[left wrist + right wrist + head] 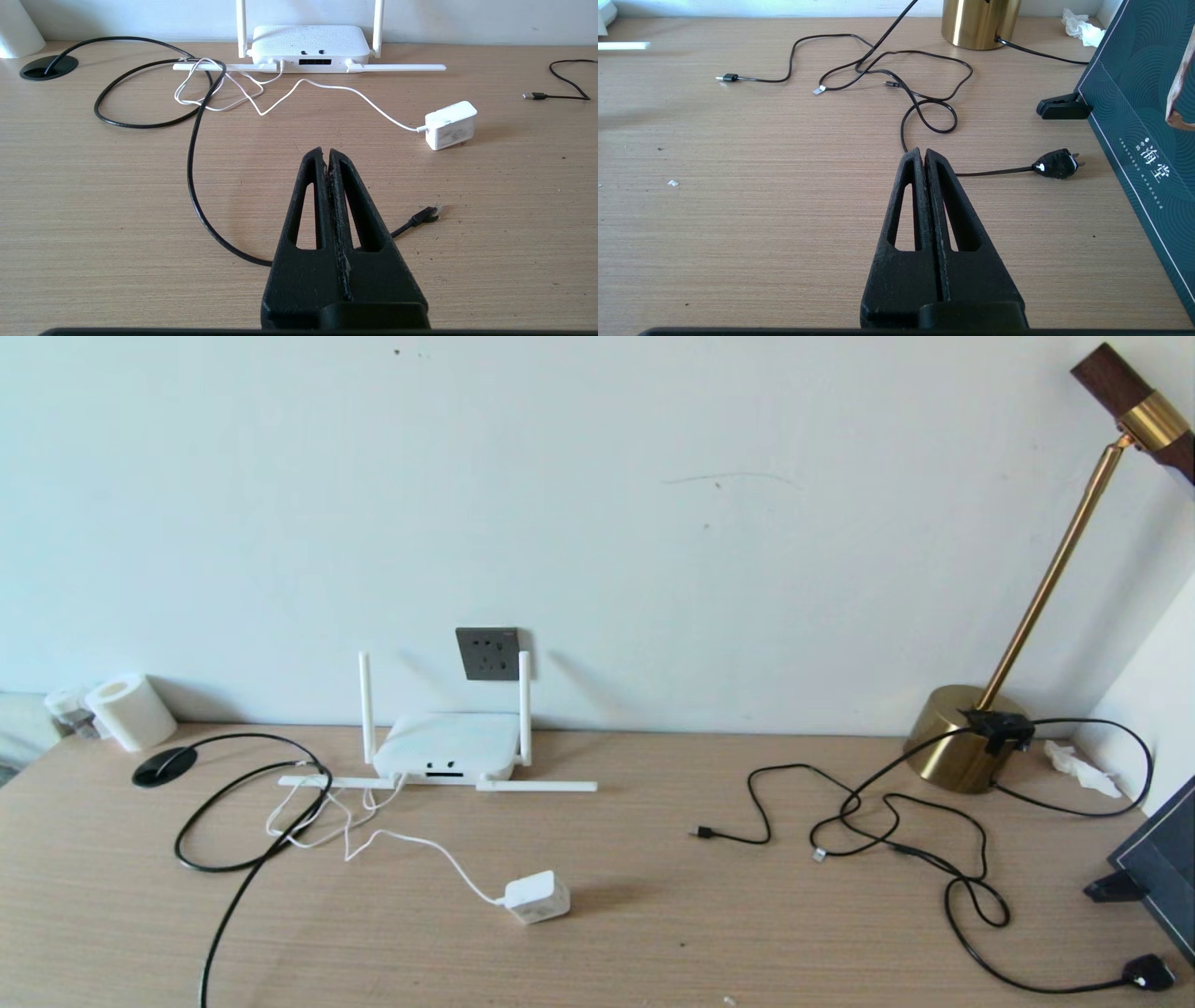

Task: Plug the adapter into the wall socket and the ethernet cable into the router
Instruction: Pick up plug

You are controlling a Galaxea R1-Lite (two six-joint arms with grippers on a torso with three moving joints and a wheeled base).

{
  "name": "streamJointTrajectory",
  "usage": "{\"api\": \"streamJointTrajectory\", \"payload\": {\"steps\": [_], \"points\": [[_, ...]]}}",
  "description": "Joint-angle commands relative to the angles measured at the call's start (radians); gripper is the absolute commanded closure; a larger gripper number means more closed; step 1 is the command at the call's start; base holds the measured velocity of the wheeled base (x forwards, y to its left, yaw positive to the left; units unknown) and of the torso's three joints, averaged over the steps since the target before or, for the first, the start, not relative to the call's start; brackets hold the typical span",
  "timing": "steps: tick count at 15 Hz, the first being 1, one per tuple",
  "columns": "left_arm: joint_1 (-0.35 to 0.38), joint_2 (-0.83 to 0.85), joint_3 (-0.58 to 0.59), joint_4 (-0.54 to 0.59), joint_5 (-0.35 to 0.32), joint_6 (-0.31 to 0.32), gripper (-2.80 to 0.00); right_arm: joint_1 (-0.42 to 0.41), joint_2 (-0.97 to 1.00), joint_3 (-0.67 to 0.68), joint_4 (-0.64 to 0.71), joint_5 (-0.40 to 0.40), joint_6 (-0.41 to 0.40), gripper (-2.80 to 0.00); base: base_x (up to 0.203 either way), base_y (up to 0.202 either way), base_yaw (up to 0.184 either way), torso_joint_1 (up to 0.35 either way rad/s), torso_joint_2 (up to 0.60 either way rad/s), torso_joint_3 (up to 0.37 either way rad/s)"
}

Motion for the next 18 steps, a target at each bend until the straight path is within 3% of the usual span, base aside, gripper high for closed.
{"api": "streamJointTrajectory", "payload": {"steps": [1,3,5,8,12,14,16,18], "points": [[0.001,0.001,0.002,0.000,0.000,0.002,0.00,0.000,0.002,0.001,0.001,0.000,0.000,0.00,0.000,0.000,0.000,0.000,0.00,0.000],[-0.001,0.003,0.002,0.000,-0.003,0.017,0.00,0.000,0.002,0.001,0.001,0.000,0.000,0.00,0.000,0.000,0.000,0.000,0.00,0.000],[0.000,0.002,-0.022,0.001,-0.022,0.073,0.00,0.000,0.001,0.001,0.001,0.000,0.000,0.00,0.000,0.000,0.000,0.000,0.00,0.000],[-0.004,0.121,-0.207,0.030,-0.160,0.104,0.00,0.000,0.000,0.001,0.001,0.000,0.000,0.00,0.000,0.000,0.000,0.000,0.00,0.000],[-0.071,0.588,-0.472,0.037,-0.288,0.087,0.00,0.000,0.001,0.001,0.001,0.001,0.000,0.00,0.000,0.000,0.000,0.000,0.00,0.000],[-0.116,0.835,-0.572,0.037,-0.342,0.109,0.00,0.000,0.001,0.001,0.001,0.000,0.000,0.00,0.000,0.000,0.000,0.000,0.00,0.000],[-0.141,1.073,-0.643,0.015,-0.376,0.175,0.00,0.000,0.002,0.001,0.001,0.000,0.000,0.00,0.000,0.000,0.000,0.000,0.00,0.000],[-0.155,1.310,-0.706,-0.056,-0.397,0.293,0.00,0.000,0.002,0.001,0.001,0.000,0.000,0.00,0.000,0.000,0.000,0.000,0.00,0.000]]}}
